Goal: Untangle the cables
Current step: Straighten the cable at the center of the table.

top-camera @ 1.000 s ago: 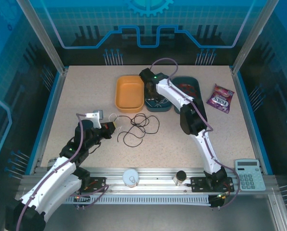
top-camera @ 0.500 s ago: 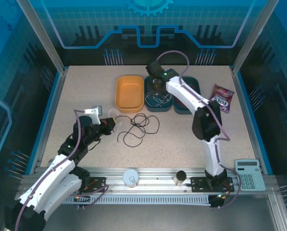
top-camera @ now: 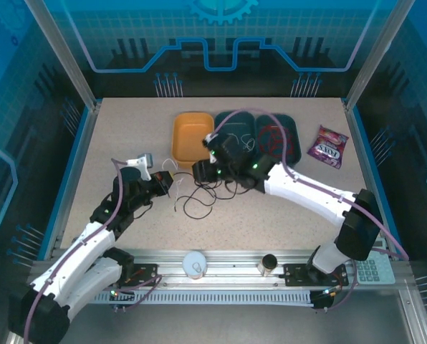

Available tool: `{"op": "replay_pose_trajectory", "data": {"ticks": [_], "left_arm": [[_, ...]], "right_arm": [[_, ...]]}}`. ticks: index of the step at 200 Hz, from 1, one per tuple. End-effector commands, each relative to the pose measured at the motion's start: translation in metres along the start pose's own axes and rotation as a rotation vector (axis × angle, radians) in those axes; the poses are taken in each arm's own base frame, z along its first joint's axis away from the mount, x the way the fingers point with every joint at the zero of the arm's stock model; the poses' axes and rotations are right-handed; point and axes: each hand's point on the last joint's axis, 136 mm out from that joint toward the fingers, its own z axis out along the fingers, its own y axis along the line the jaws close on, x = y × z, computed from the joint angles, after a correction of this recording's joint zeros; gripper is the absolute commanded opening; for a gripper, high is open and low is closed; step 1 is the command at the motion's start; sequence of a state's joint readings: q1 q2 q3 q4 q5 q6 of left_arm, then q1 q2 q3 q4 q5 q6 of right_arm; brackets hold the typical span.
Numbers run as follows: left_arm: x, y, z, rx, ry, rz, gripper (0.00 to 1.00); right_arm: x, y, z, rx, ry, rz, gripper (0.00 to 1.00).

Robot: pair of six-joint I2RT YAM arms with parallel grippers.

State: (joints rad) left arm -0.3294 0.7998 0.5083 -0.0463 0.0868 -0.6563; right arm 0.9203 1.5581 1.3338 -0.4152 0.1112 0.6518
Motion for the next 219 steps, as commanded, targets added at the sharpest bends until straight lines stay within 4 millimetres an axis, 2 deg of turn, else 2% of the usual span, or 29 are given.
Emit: {"op": "replay_pose_trajectory", "data": {"ticks": [1,32,65,91,111,140,162,219], "left_arm": [[-0.030,-0.014,-0.005,0.023,-0.100,-0.038,0.00],[-0.037,-0.019,-0.007,0.039,-0.126,-0.051,0.00],[-0.034,-0.020,-0.007,0.051,-0.115,-0.066,0.00],[-0.034,-0.022,-0.010,0.061,-0.120,-0.070,0.00],[-0.035,-0.023,-0.013,0.067,-0.126,-0.060,0.00],[-0.031,-0.023,-0.013,0.069,-0.109,-0.034,0.00],[-0.023,-0.020,-0.011,0.071,-0.079,-0.012,0.00],[0.004,-0.002,-0.008,0.035,0.003,0.052,0.00]], "right_arm": [[0.011,0.040,0.010,-0.130,-0.048,0.047,0.48],[0.043,0.064,0.039,-0.198,-0.010,0.080,0.48],[0.048,0.076,0.061,-0.239,0.002,0.088,0.48],[0.049,0.063,0.075,-0.157,0.000,0.094,0.46],[0.051,0.051,0.079,-0.110,-0.008,0.102,0.35],[0.039,0.046,0.067,-0.114,-0.058,0.101,0.12],[0.024,0.044,0.051,-0.106,-0.098,0.078,0.00],[-0.008,0.028,-0.003,-0.070,-0.188,0.059,0.00]]}}
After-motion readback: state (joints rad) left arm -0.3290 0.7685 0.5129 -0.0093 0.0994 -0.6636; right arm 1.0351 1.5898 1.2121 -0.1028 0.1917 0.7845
